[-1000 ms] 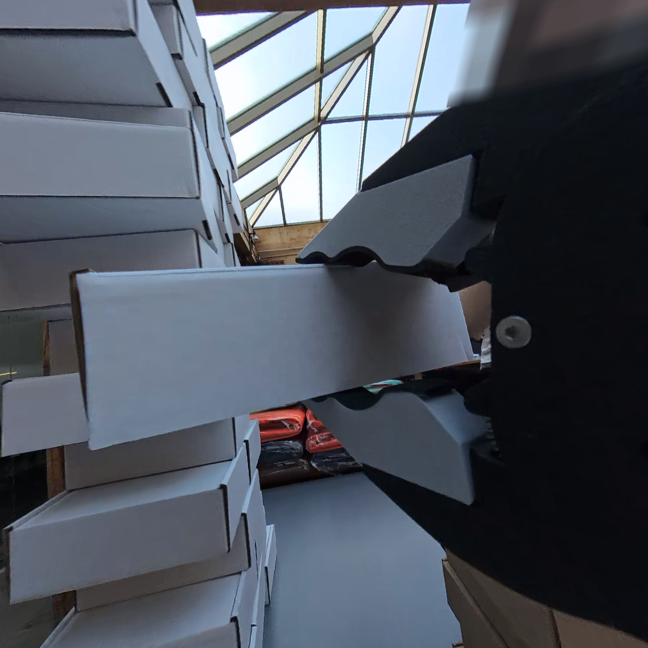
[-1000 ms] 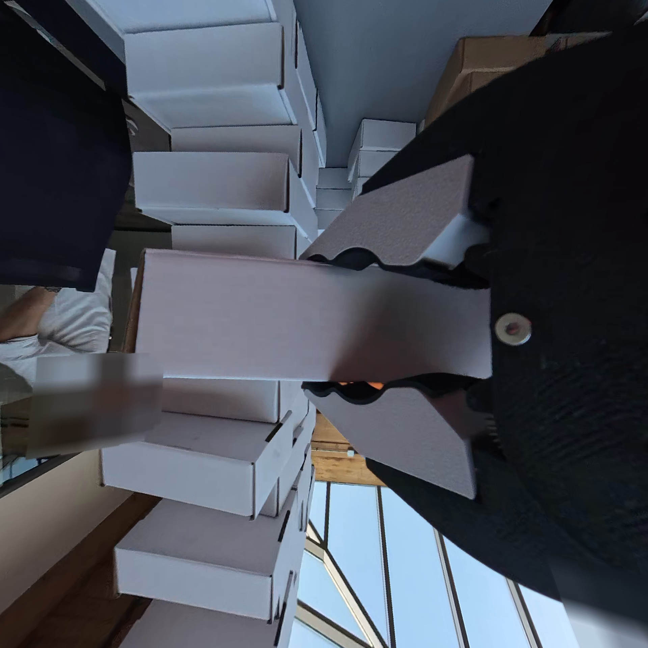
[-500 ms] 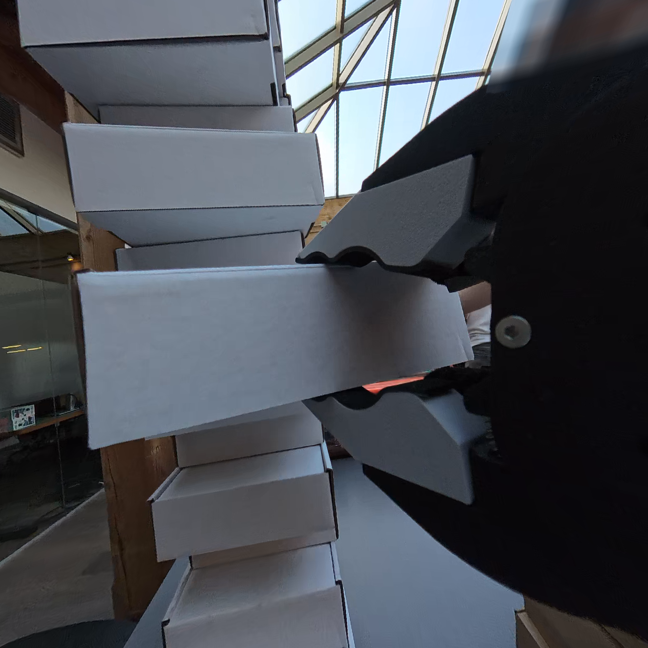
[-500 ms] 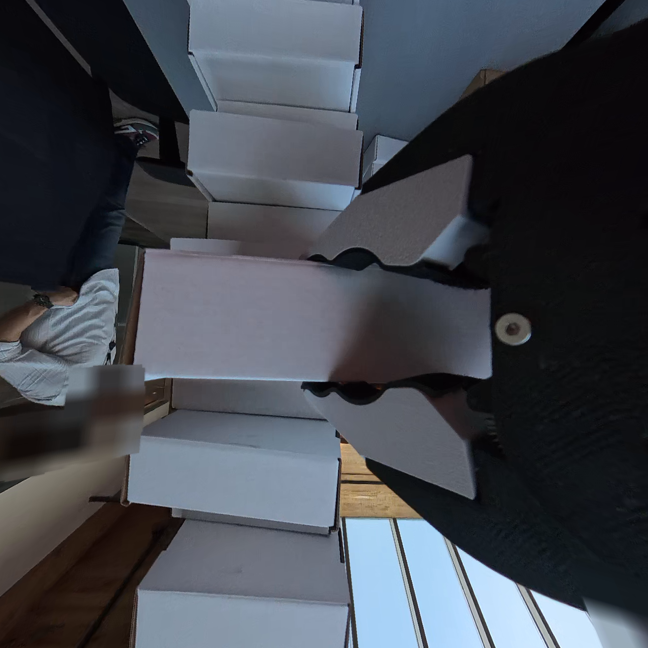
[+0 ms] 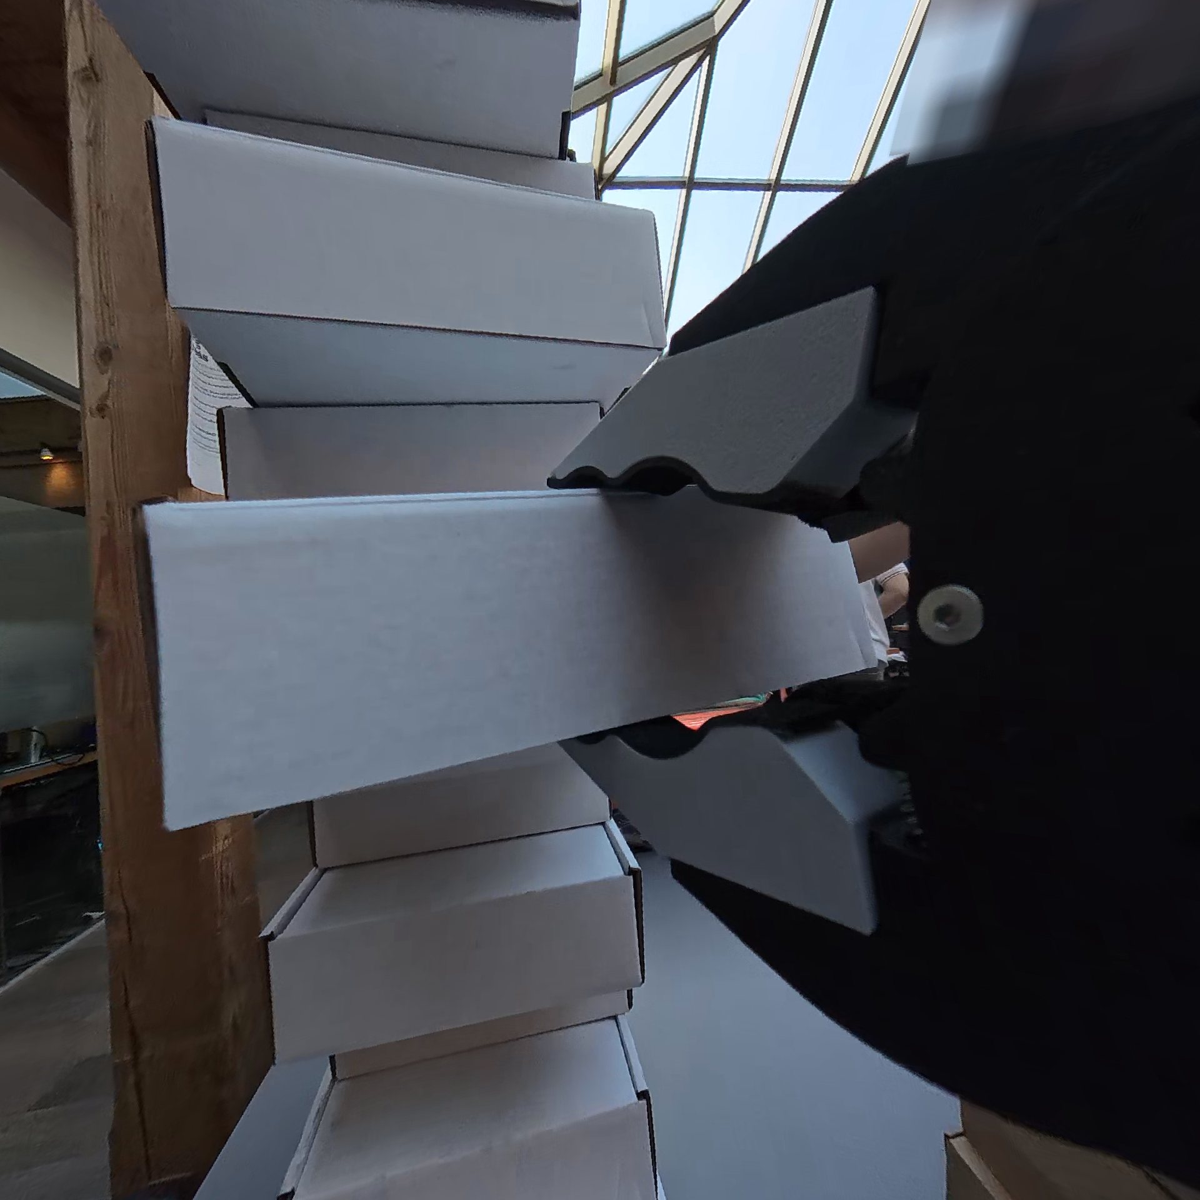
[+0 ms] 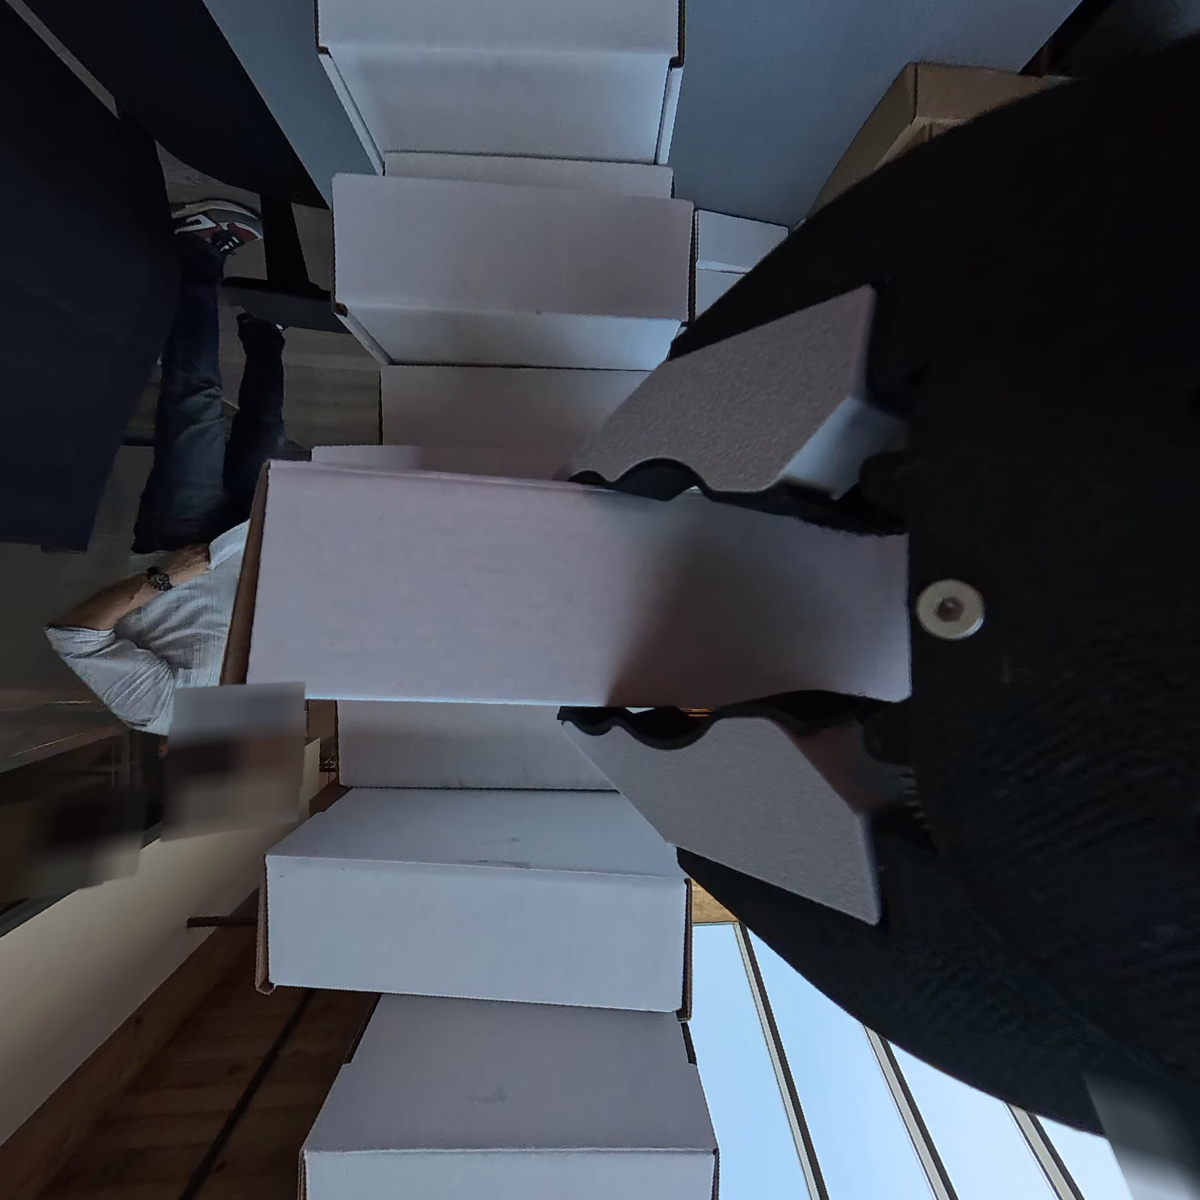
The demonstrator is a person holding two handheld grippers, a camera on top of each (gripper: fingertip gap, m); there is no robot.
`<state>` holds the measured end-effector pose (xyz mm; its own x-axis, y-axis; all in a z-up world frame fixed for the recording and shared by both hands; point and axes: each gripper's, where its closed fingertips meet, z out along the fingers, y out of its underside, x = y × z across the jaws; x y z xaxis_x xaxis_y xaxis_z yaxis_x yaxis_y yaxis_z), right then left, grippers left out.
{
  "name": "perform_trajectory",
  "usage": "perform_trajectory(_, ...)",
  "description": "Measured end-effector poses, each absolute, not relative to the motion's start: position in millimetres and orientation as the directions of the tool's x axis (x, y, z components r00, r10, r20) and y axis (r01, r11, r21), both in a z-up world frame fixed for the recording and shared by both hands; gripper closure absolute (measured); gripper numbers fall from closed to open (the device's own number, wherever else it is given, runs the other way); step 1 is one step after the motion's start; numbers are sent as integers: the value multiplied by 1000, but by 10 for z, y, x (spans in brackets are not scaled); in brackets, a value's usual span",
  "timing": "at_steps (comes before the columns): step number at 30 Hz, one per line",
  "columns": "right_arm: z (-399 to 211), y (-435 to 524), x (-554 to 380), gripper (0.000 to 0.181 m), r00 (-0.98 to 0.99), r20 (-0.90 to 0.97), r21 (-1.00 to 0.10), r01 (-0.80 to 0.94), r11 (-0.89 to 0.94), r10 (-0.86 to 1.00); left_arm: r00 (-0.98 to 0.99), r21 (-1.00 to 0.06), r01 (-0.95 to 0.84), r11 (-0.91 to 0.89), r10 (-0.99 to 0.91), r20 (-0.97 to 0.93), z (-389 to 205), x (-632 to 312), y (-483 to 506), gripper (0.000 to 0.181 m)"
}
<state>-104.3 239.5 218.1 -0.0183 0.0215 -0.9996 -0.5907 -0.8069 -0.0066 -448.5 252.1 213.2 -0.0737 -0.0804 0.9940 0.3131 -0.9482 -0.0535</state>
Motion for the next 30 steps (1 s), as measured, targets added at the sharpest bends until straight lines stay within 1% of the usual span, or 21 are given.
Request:
perform_trajectory(5, 2194, 2410, -1065, 118, 1, -1000, -16, -581, -814, 19, -105, -41, 313, -949, -77, 991, 2164, -4463, 2537, 114)
perform_trajectory(14, 2227, 2441, -1116, 118, 47, -998, -51, -570, -820, 30, -107, -58, 313, -948, -96, 990, 2188, -4461, 2561, 114)
perform_trajectory(19, 2227, 2456, -1148, 118, 41, -999, -41, -569, -821, 21, -118, -47, 329, -943, -90, 989, 2193, -4455, 2620, 114)
perform_trajectory(23, 2250, 2462, -1142, 118, 54, -998, -61, -574, -817, 37, -116, -60, 319, -946, -102, 988, 2202, -4394, 2622, 114)
perform_trajectory(27, 2241, 2472, -1138, 118, 56, -998, -59, -569, -820, 34, -122, -46, 318, -947, -89, 989, 2191, -4386, 2649, 113)
perform_trajectory(30, 2261, 2475, -1130, 118, 72, -996, -81, -572, -816, 49, -115, -57, 318, -946, -98, 988, 2192, -4387, 2648, 114)
